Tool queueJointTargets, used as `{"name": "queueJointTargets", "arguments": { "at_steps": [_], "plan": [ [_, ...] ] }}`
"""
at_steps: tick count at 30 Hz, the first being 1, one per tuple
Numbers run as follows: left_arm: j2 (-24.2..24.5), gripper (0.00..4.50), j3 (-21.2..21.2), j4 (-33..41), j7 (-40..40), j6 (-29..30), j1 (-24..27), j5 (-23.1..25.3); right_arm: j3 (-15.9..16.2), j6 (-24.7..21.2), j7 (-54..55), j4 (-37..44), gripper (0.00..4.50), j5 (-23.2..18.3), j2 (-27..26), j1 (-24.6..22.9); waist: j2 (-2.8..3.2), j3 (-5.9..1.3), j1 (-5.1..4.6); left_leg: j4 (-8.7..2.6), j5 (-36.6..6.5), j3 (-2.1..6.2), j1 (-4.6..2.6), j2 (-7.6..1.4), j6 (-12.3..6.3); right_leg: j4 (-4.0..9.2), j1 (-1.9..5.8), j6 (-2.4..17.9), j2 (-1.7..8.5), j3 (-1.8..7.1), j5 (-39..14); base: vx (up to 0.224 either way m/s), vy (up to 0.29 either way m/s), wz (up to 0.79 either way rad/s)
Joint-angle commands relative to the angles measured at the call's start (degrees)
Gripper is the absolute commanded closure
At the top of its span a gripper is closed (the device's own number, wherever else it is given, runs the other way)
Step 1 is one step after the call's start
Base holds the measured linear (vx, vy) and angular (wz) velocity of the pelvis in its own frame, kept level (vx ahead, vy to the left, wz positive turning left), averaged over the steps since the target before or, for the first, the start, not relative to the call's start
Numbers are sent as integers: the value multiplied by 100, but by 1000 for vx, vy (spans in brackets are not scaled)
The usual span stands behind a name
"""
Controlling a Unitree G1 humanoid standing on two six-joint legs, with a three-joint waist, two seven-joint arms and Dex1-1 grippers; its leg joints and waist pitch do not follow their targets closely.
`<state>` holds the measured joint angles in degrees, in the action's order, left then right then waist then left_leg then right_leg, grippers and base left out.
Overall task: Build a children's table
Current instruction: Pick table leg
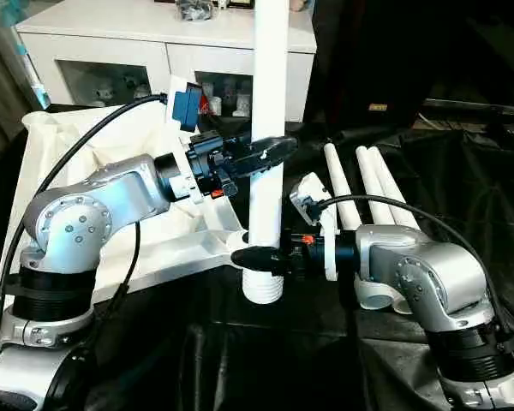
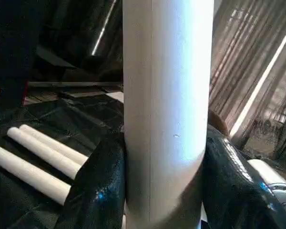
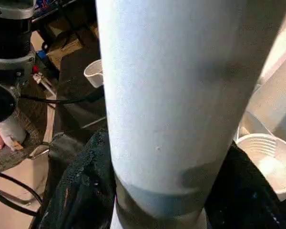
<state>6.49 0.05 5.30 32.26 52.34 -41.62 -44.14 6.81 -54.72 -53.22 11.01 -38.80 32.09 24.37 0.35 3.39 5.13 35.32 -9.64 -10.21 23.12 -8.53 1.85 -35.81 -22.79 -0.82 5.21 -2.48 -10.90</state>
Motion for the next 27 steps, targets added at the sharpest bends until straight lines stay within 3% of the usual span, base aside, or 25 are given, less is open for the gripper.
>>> {"name": "queueJointTargets", "arguments": {
  "at_steps": [1, 5, 8, 12, 17, 22, 23, 24, 27],
  "plan": [
    [32, 271, -7, 130, 55, -7, -85, -58, 28, 33, -10, 0, 258, 26, -8, -11, -126, -417, 9, -395, -862, 126, -122, -372, -236, 439, 270, 1196, 317, 211, -1182, 0, 0, 0],
    [51, 271, 8, 145, 11, 2, -35, -33, -33, 117, 56, -29, 259, 31, -102, -33, -110, -417, 8, -400, -910, 131, -129, -375, -223, 435, 265, 1221, 314, 206, -1193, 0, 0, 0],
    [48, 201, 93, 131, -145, 36, -14, -17, -91, 168, 114, -63, 259, 11, -177, -24, -102, -421, 5, -398, -896, 131, -128, -376, -219, 431, 266, 1244, 315, 209, -1113, 0, 0, 0],
    [77, 175, 228, 179, -112, 69, 43, -157, -162, 212, 146, -99, 259, -15, -246, -1, -86, -418, 5, -403, -951, 133, -133, -371, -180, 430, 267, 1281, 308, 204, -1119, 0, 0, 0],
    [0, 163, 462, 233, -96, -592, 138, -30, -230, 311, 127, -137, 259, -22, -313, 28, -83, -417, 3, -415, -1008, 138, -131, -382, -173, 437, 272, 1253, 311, 206, -1104, 0, 0, 0],
    [-52, 163, 1489, -119, -272, -1169, -101, -468, -409, 642, 344, -235, 259, 86, -480, 53, -91, -420, -5, -402, -1038, 128, -124, -363, -169, 440, 274, 1300, 312, 203, -1060, 0, 0, 0],
    [126, 163, 1566, -218, -249, -1188, -107, -380, -475, 772, 484, -294, 259, 166, -545, 70, -45, -418, -1, -406, -1039, 140, -131, -360, -153, 431, 259, 1250, 309, 201, -1111, 0, 0, 0],
    [176, 163, 1548, -230, -233, -1208, -97, -318, -489, 812, 522, -314, 259, 195, -561, 77, -57, -416, -33, -417, -1106, 139, -127, -347, -122, 435, 256, 1163, 287, 195, -1225, 0, 0, 0],
    [1109, 163, 843, -232, 271, -1528, 296, 758, -687, 1359, 1178, -647, 259, 635, -827, 199, -21, -421, -61, -454, -1156, 161, -142, -368, -24, 429, 225, 967, 286, 195, -1387, 0, 0, 0]
  ]
}}
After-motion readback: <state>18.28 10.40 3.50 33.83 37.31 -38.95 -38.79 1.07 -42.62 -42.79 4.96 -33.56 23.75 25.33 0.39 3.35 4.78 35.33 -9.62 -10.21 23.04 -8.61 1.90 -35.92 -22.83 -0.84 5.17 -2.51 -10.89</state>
